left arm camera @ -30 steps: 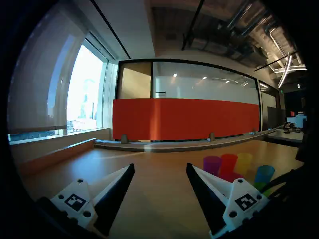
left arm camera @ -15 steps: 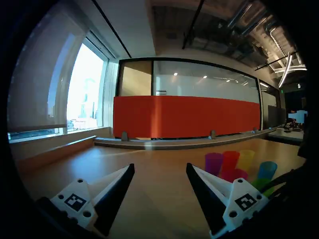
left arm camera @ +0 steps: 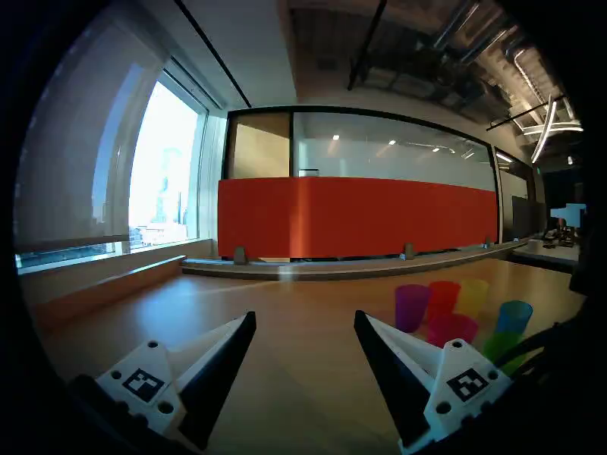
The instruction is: Pour water
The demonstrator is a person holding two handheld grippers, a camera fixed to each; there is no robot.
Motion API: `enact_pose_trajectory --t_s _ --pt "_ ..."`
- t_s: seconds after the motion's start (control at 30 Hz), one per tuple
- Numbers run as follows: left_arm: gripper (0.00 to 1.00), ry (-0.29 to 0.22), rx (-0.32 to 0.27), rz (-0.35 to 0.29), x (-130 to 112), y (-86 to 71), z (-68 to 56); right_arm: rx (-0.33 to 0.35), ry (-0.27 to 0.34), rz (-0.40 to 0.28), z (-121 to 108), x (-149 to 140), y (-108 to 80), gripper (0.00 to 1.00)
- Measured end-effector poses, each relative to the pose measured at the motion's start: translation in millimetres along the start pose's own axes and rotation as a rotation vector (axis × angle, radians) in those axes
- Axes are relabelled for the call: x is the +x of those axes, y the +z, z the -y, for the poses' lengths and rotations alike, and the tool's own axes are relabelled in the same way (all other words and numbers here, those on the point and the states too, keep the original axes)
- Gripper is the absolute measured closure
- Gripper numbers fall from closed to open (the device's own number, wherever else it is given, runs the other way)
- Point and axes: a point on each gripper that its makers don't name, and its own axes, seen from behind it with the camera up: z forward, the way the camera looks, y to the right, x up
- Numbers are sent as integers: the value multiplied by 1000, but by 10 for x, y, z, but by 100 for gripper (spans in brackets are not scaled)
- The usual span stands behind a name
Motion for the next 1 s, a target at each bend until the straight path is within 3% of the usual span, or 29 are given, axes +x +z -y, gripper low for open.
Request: enact_pose_trajectory --t_s 0.77,1.0 --pt "4 5 0 1 -4 3 -9 -15 -32 -37 25 24 -79 1" --pt "4 5 0 1 -2 6 -9 -1 -27 -45 84 -119 -120 1"
